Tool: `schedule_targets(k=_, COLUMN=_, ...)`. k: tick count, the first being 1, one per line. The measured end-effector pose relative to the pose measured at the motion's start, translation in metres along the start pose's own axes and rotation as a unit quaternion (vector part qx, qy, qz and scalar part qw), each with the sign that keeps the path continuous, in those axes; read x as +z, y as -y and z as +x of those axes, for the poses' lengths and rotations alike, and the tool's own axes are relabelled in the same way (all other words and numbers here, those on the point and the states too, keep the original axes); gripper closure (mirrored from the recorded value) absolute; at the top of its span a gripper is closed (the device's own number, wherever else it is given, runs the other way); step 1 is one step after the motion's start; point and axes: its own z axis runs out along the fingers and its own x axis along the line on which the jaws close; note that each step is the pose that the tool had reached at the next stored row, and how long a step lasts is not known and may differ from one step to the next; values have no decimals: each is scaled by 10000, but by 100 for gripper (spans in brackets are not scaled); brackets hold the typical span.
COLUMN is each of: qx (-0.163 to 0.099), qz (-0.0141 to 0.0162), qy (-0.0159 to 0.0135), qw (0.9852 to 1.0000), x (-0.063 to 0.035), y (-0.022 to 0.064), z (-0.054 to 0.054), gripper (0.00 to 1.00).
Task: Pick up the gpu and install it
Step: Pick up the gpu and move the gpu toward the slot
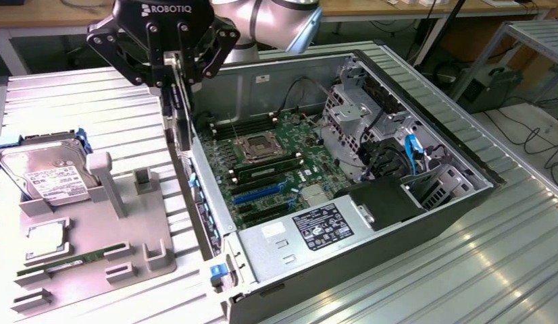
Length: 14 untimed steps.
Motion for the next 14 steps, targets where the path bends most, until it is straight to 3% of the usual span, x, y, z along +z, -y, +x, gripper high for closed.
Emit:
schedule_targets(k=10, qx=0, qz=0, qy=0, qw=10000, x=0, y=-18, z=-321, gripper=72)
schedule_targets(k=14, qx=0, qz=0, qy=0, qw=10000, x=0, y=-21, z=-377, gripper=72)
